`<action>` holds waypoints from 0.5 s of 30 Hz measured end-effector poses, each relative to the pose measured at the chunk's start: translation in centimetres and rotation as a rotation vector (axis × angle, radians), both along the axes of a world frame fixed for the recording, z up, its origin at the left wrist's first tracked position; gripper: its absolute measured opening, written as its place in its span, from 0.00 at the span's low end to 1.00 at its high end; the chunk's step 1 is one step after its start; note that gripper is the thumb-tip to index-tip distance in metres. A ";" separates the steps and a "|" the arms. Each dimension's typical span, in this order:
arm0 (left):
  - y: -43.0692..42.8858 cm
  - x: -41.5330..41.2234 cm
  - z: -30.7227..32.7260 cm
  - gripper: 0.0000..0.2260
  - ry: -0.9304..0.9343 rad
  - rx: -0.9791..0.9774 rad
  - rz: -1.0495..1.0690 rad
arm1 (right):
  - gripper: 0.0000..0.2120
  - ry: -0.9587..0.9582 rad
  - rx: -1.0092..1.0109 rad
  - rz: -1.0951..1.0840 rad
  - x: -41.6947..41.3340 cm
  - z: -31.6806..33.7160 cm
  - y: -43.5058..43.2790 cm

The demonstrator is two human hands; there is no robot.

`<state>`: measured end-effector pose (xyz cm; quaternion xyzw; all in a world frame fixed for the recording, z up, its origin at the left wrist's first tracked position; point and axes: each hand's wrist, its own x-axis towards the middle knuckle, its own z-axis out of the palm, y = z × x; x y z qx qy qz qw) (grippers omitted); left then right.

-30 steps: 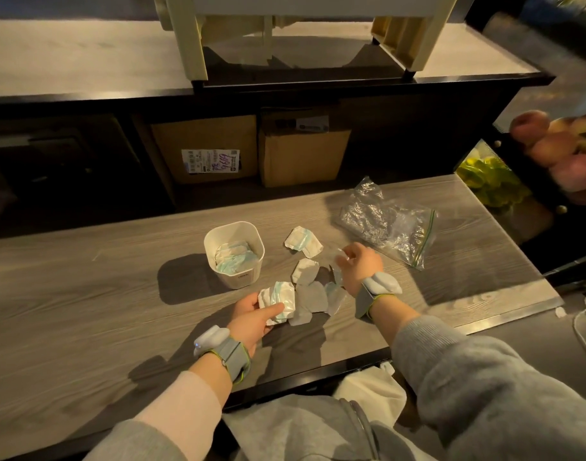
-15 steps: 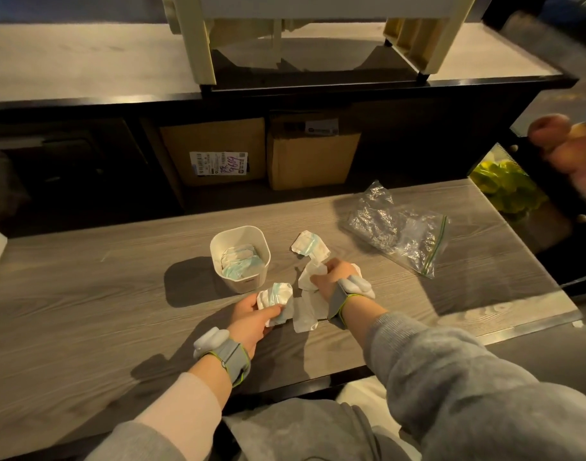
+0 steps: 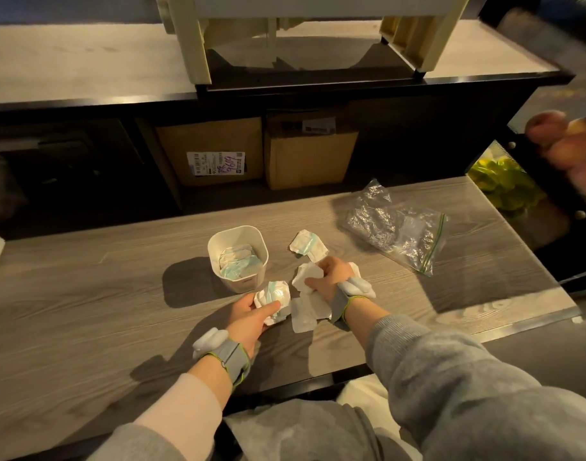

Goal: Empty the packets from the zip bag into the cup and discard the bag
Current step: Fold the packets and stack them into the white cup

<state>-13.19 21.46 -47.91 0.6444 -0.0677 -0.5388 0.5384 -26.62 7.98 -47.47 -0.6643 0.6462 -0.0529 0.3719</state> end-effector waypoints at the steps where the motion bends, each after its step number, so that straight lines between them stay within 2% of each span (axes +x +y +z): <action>1: 0.0 0.0 0.0 0.15 -0.010 0.000 -0.003 | 0.25 0.024 -0.024 0.051 0.3 -0.2 0.1; 4: 0.0 -0.2 0.2 0.16 0.002 -0.016 -0.003 | 0.34 0.084 -0.038 0.112 1.1 -0.3 0.0; 6: 0.1 -0.3 0.3 0.16 -0.005 -0.017 -0.003 | 0.35 0.098 0.008 0.127 1.3 -0.1 -0.4; 8: 0.1 -0.3 0.4 0.17 -0.015 -0.014 0.000 | 0.29 0.101 0.038 0.175 1.2 0.2 -0.6; 11: 0.3 0.0 0.6 0.18 -0.038 -0.015 0.007 | 0.19 0.073 -0.027 0.201 0.8 0.4 0.0; 13: 0.4 0.2 0.6 0.18 -0.036 -0.015 0.018 | 0.15 -0.011 -0.081 0.183 0.5 0.5 0.6; 15: 0.5 0.3 0.8 0.17 -0.026 -0.020 0.029 | 0.15 -0.182 -0.088 0.090 0.2 0.9 1.4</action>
